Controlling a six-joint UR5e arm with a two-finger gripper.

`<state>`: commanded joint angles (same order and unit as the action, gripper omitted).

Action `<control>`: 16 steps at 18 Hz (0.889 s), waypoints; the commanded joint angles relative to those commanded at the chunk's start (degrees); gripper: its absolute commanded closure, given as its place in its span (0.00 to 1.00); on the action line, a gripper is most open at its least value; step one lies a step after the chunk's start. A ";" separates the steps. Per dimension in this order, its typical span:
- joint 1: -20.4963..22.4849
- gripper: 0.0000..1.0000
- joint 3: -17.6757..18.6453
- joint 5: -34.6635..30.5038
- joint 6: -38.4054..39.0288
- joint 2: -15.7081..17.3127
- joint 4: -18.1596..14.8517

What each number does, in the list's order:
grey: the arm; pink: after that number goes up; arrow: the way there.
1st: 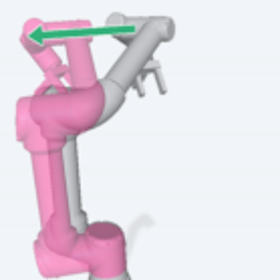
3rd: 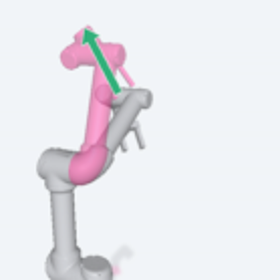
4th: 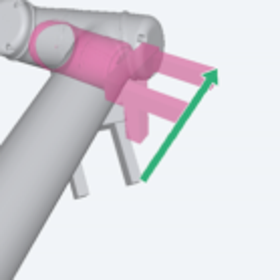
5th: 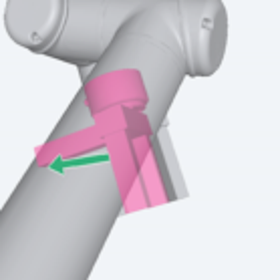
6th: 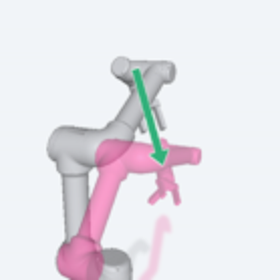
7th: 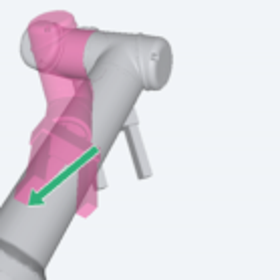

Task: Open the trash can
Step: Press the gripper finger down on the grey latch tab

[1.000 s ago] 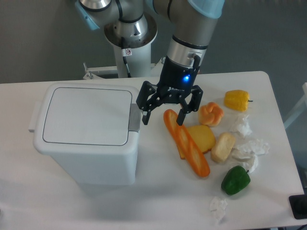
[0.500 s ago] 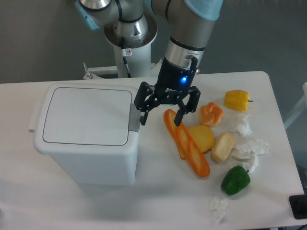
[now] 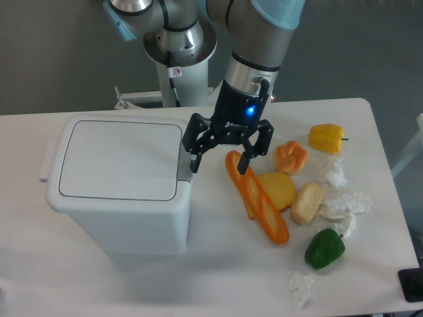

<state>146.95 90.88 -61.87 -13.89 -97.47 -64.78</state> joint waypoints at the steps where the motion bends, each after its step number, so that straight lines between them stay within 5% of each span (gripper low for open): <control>1: 0.00 0.00 0.00 0.00 0.00 0.00 0.00; 16: 0.00 0.00 0.53 0.00 0.00 0.09 0.09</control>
<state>146.95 91.41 -61.87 -13.89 -97.38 -64.69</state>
